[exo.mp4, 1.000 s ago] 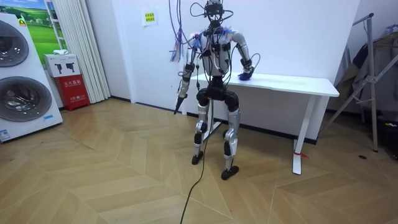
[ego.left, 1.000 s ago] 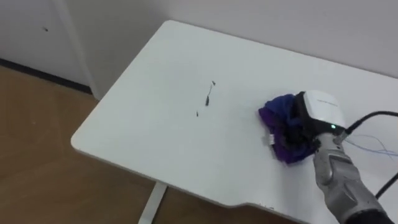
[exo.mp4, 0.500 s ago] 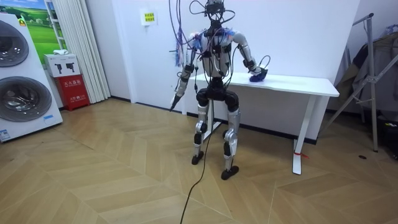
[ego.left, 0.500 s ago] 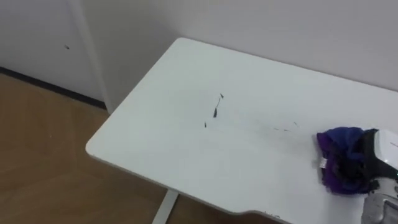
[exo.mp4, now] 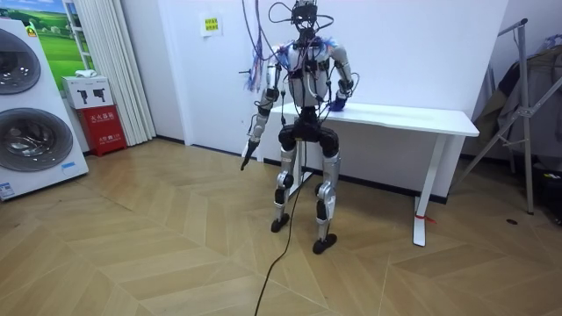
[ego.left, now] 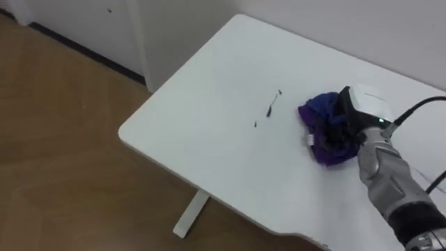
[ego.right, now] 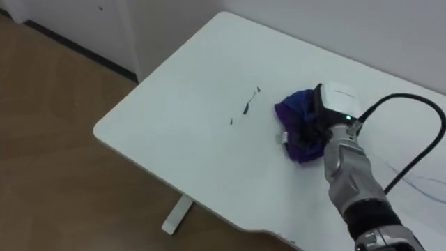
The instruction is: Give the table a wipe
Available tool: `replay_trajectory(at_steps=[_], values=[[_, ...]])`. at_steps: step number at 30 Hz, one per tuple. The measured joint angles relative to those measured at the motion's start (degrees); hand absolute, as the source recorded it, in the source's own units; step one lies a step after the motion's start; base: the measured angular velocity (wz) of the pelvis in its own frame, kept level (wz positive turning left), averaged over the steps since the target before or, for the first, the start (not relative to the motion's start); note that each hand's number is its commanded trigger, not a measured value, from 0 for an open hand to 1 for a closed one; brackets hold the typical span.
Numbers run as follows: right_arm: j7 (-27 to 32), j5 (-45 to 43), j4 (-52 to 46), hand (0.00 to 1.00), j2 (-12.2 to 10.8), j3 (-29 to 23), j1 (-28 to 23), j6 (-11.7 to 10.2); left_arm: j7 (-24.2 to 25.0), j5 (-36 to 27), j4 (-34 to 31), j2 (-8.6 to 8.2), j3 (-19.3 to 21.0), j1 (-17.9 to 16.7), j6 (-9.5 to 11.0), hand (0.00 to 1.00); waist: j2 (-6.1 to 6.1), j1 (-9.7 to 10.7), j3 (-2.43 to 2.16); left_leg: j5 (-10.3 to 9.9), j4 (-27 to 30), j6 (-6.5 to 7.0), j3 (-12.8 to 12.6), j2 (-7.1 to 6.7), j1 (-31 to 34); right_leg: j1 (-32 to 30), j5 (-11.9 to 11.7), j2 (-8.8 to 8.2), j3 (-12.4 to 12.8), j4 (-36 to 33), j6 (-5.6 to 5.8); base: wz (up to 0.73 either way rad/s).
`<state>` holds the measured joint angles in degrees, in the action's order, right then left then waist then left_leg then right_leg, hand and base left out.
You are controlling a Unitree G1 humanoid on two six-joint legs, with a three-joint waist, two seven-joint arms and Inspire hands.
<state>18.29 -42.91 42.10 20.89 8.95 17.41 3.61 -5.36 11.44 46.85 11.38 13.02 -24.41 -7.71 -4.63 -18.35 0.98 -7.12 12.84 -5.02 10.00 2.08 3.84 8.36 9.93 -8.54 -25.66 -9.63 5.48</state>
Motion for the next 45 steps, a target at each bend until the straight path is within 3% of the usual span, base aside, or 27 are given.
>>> replay_trajectory(at_steps=[2, 4, 6, 7, 9, 12, 15, 17, 19, 21, 23, 24, 26, 28, 32, 33, 35, 37, 38, 39, 41, 43, 45], values=[[2.1, 0.4, 0.1, 1.00, 0.0, -3.3, -3.5, -2.1, -0.2, 0.0, -0.1, -0.02, 0.6, -0.3, 0.0, 0.00, 0.14, 2.4, 0.04, 0.0, 0.0, 0.24, 0.0, -0.64, -0.6, 1.6, 0.4, -0.42, -0.7, 0.1, 0.58, 0.42], [5.4, 1.3, 0.2, 1.00, 0.0, -8.1, -8.6, -4.0, -0.4, 0.0, -0.3, -0.01, 0.7, 0.1, 0.5, 0.00, 0.05, 4.4, -0.36, -0.1, -0.2, 0.52, -0.2, -0.98, -1.7, 2.9, 0.6, -0.81, -1.4, 0.1, 0.99, 0.11], [6.7, 2.7, 1.3, 1.00, 0.0, -12.0, -11.3, -5.4, -0.6, 0.0, -0.3, -0.01, 1.2, 0.6, 1.2, 0.00, -0.03, 5.8, -0.46, -0.2, -0.2, 0.63, -0.7, -1.00, -2.5, 3.5, 0.7, -0.97, -1.4, 0.1, 1.05, -0.10], [7.2, 3.4, 2.8, 1.00, 0.0, -14.3, -12.5, -5.8, -0.7, 0.1, -0.3, 0.02, 1.8, 0.8, 1.9, 0.00, -0.04, 7.3, -1.06, -0.3, -0.2, 0.71, -0.7, -1.04, -2.7, 3.9, 0.7, -1.02, -1.5, 0.1, 1.05, -0.05], [7.9, 3.5, 4.3, 1.00, 0.6, -16.7, -14.8, -6.3, -0.8, 0.4, -0.3, 0.27, 2.3, 1.3, 3.0, 0.00, -0.08, 8.9, -1.79, -0.3, 0.0, 0.75, -0.7, -1.09, -3.2, 4.5, 0.7, -1.08, -1.4, 0.0, 1.04, 0.00], [8.7, 5.7, 5.8, 1.00, 1.9, -17.8, -17.2, -6.6, -1.6, 0.6, -0.6, 0.29, 2.3, 1.6, 3.7, 0.00, 0.21, 10.0, -1.91, -0.6, 0.2, 0.63, -0.8, -1.08, -4.3, 5.6, 0.8, -1.07, -1.3, 0.1, 1.20, -0.10], [8.7, 9.6, 6.9, 1.00, 2.2, -17.2, -16.9, -5.7, -3.0, 0.5, -0.3, 0.07, 0.7, 2.1, 3.5, 0.00, 0.58, 9.5, -1.88, -0.9, 0.9, 0.29, -1.3, -0.89, -4.4, 5.7, 1.2, -1.07, -1.2, -0.1, 1.22, -0.17], [8.6, 10.3, 6.3, 1.00, 2.2, -15.6, -15.9, -3.2, -3.2, 0.5, -0.2, -0.11, -1.5, 2.1, 3.2, 0.00, 1.14, 7.8, -1.87, -0.9, 0.9, 0.29, -1.2, -0.78, -4.8, 5.5, 1.1, -0.84, 0.3, -0.3, 1.22, -0.29], [6.4, 10.0, 6.0, 1.00, 1.3, -12.8, -12.5, 2.0, -4.0, 0.5, 0.5, -0.27, -3.7, 2.0, 2.3, 0.00, 1.47, 4.9, -1.72, -0.8, 0.8, 0.24, -1.2, -0.38, -5.2, 4.3, 1.4, -0.39, 2.2, -0.5, 1.20, -0.42], [3.9, 8.0, 3.8, 1.00, -0.4, -8.6, -9.3, 5.3, -4.1, 0.5, 0.4, -0.80, -4.3, 1.8, 1.1, 0.00, 1.49, 3.2, -1.65, -0.6, 0.6, 0.07, -1.0, -0.14, -4.9, 2.8, 1.3, -0.16, 2.8, -1.3, 0.69, -0.33], [0.7, 5.3, 1.4, 1.00, -2.1, -3.0, -5.1, 6.6, -3.8, 0.5, 0.4, -0.96, -5.0, 1.7, 0.3, 0.00, 1.46, 1.9, -1.57, -0.5, 0.4, -0.09, -0.2, -0.04, -4.5, 1.6, 1.1, 0.51, 3.8, -1.3, 0.23, -0.14], [-1.6, 3.4, -0.5, 1.00, -3.7, 0.9, -1.8, 6.6, -3.1, 0.5, 0.3, -0.97, -5.0, 2.2, 0.0, 0.00, 1.62, 1.0, -0.63, -0.2, 0.1, -0.27, 0.1, 0.16, -4.4, 1.5, 1.0, 0.77, 3.9, -1.2, 0.09, 0.00], [-4.6, 1.3, -4.6, 1.00, -5.4, 4.5, 1.6, 6.3, -1.9, 0.5, 0.2, -1.07, -5.0, 2.3, -0.3, 0.00, 1.71, -1.0, -0.32, -0.1, -0.2, -0.25, 0.1, 0.21, -3.6, 0.5, 1.0, 0.80, 3.8, -1.1, -0.01, 0.04], [-6.1, -0.6, -6.7, 1.00, -7.2, 6.2, 5.9, 4.3, -0.5, 0.4, 0.1, -1.05, -4.6, 2.1, -0.8, 0.00, 1.62, -2.9, -0.12, 0.3, -0.8, 0.36, 0.6, -0.47, -3.2, 0.7, 0.7, 0.59, 3.7, -0.7, -0.46, 0.26], [-6.0, -1.7, -5.2, 1.00, -7.1, 6.0, 5.7, 3.3, 0.0, 0.5, -0.2, -1.30, -4.1, 0.6, -1.6, 0.00, 0.75, -3.7, -0.28, 0.5, -1.2, 0.80, 2.0, -1.86, -3.3, 2.3, 0.9, -0.20, 1.9, 0.2, -0.09, 0.37], [-5.9, -1.7, -3.8, 1.00, -6.7, 5.2, 3.4, 3.2, 0.0, 0.5, -0.6, -1.38, -4.0, 0.3, -1.6, 0.00, 0.72, -3.0, -0.31, 0.4, -1.2, 0.93, 2.3, -2.15, -3.5, 3.1, 0.9, -0.33, 1.1, 0.1, -0.08, 0.53], [-2.9, -0.2, -3.5, 1.00, -6.7, 1.9, -2.0, -0.2, 0.0, 0.5, -0.8, -1.41, -3.2, -0.1, -1.5, 0.00, 0.78, -0.9, -0.23, 0.4, -1.1, 1.05, 2.6, -2.56, -3.9, 4.1, 1.0, -0.53, 1.3, 0.1, -0.03, 0.41], [0.8, 0.3, -3.5, 1.00, -6.5, -2.3, -6.7, -5.1, -0.2, 0.5, -0.7, -1.42, -1.2, -1.0, -0.6, 0.00, 0.81, 2.5, -0.27, 0.3, -1.1, 1.31, 1.6, -2.91, -4.8, 5.3, 1.3, -0.98, 1.2, 0.1, 0.46, 0.05], [1.8, 0.3, -3.5, 1.00, -6.3, -3.6, -8.1, -6.1, -0.2, 0.5, -0.7, -1.41, -0.6, -0.9, -0.3, 0.00, 0.86, 3.1, -0.31, 0.2, -1.2, 1.47, 1.3, -2.92, -5.1, 5.6, 1.3, -1.02, 1.2, 0.2, 0.52, -0.05], [3.3, 0.3, -3.5, 1.00, -6.0, -6.4, -10.4, -7.6, -0.3, 0.5, -0.8, -1.38, 0.8, -0.9, 0.5, 0.00, 0.79, 4.6, -0.58, 0.1, -1.3, 1.64, 0.8, -3.03, -5.4, 5.8, 1.5, -1.26, 1.2, 0.1, 0.82, -0.10], [6.0, 1.0, -3.4, 1.00, -5.5, -10.9, -13.7, -8.9, -0.5, 0.6, -0.8, -1.38, 2.1, -0.8, 1.7, 0.00, 0.94, 6.7, -0.69, -0.3, -1.2, 2.00, -0.2, -3.09, -5.5, 5.8, 1.6, -1.50, 1.1, 0.3, 0.97, -0.17], [9.4, 2.6, -3.1, 1.00, -3.0, -14.1, -18.4, -10.0, -0.8, 1.0, -1.2, -1.26, 2.9, -0.7, 1.8, 0.00, 0.86, 8.5, -1.41, -0.7, -0.9, 2.27, -1.3, -3.40, -5.5, 5.8, 1.6, -2.02, 0.3, 0.9, 1.29, -0.26], [10.9, 2.7, -2.0, 1.00, -1.6, -16.6, -21.1, -10.0, -0.8, 2.4, -2.0, -1.21, 3.3, -0.6, 2.0, 0.00, 0.89, 8.7, -1.84, -1.2, 0.0, 2.48, -2.2, -3.40, -5.6, 5.9, 1.7, -2.25, 0.5, 0.8, 1.58, -0.24]])
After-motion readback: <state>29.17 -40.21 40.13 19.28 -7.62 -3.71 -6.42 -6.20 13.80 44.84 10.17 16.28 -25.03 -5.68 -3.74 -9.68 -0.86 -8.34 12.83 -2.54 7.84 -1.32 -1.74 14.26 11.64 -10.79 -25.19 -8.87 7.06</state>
